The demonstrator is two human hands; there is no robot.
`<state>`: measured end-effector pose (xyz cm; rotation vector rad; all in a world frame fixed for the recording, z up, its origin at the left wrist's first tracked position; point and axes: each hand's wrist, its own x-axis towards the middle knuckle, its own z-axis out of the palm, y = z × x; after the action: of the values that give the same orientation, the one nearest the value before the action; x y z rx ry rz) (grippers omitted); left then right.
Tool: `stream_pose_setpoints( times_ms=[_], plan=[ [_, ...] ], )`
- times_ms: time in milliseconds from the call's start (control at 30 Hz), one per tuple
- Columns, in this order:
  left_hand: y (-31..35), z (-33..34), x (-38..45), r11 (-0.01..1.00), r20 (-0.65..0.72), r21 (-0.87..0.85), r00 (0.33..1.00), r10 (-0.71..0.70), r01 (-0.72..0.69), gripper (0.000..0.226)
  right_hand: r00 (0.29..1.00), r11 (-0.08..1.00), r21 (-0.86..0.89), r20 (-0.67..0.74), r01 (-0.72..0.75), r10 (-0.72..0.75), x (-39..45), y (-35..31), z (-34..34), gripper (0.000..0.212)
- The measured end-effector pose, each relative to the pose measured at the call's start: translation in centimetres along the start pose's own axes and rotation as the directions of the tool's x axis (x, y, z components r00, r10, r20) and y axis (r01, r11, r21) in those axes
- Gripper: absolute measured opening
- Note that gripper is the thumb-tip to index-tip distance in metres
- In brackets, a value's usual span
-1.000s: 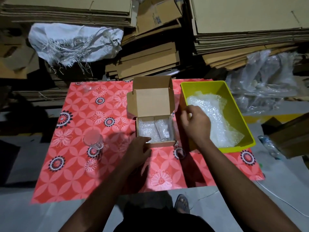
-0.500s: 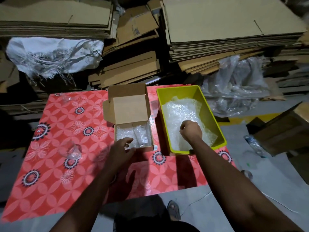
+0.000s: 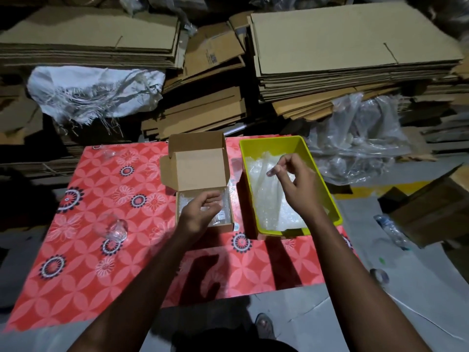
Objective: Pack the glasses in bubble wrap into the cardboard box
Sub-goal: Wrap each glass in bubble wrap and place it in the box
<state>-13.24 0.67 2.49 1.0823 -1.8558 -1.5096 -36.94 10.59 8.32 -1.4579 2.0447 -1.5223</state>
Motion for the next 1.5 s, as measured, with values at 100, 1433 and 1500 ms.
stream_pose_setpoints(
  times_ms=[100, 1433, 1500],
  plan=[
    [2.0, -0.1, -0.2, 0.977, 0.09, -0.211, 0.996, -0.015, 0.034, 0.05, 0.994, 0.966, 0.252, 0.105, -0.052, 0.026, 0.2, -2.4, 1.2, 0.012],
    [12.6, -12.4, -6.2, 0.866, -0.266, -0.415, 0.947, 0.179, -0.28, 0.01, 0.796, 0.832, 0.478, 0.6, -0.28, -0.076, -1.5, -14.7, 5.4, 0.034],
    [13.0, -12.7, -5.9, 0.867, -0.272, -0.41, 0.945, 0.181, -0.284, 0.01, 0.794, 0.853, 0.453, 0.602, -0.26, -0.078, -1.1, -14.7, 5.7, 0.03]
  ],
)
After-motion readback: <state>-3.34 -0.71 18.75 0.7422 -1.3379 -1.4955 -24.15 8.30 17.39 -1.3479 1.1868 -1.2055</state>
